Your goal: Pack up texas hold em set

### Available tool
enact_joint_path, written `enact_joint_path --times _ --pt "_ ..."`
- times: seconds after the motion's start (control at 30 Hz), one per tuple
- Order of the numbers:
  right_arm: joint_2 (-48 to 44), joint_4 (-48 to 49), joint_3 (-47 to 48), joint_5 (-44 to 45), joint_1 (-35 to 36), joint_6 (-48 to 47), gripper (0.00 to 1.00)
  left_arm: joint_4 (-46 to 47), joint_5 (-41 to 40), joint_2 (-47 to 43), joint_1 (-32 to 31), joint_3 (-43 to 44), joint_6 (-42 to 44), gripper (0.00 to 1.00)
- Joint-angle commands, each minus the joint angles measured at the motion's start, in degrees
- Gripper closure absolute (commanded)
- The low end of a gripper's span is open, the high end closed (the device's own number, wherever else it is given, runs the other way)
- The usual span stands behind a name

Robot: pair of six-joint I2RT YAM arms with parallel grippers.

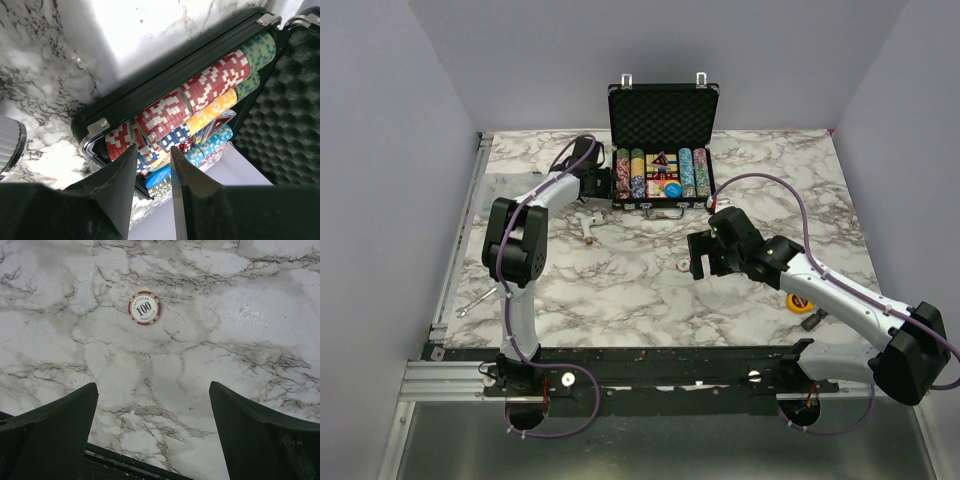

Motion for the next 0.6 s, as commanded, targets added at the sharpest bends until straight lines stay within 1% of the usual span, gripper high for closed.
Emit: enact_joint_path --times 0.0,0.13,0.27,0.37,0.47,0.57 --pt "0.85 0.88 -0.66 -0.46 -0.06 0.61 0.05 2.15 1.38 -0.47 0.76 -1.45 -5.83 0.66" --pt "1.55 0.53 -0.34 -0.36 -0.06 0.77 0.05 4.17 2.82 -0.46 1.07 -1.67 -3.79 0.62" --pt "2.39 0.01 0.03 0.01 -0.11 1.08 0.05 6.76 7.18 0.11 0.94 -2.46 -2.52 0.59" --pt "2.83 0.07 -0.03 -0.24 -0.06 1.54 0.05 9.08 9.17 0.41 0.57 -3.16 -2.11 0.54" --pt "3.25 0.25 0.02 -0.81 -0.09 1.96 0.05 10.30 10.88 1.14 0.54 -3.28 -2.86 0.54" --pt "3.46 0.16 -0.04 -0.83 -0.06 2.17 0.05 10.13 8.81 0.68 0.70 -3.60 -3.03 0.55"
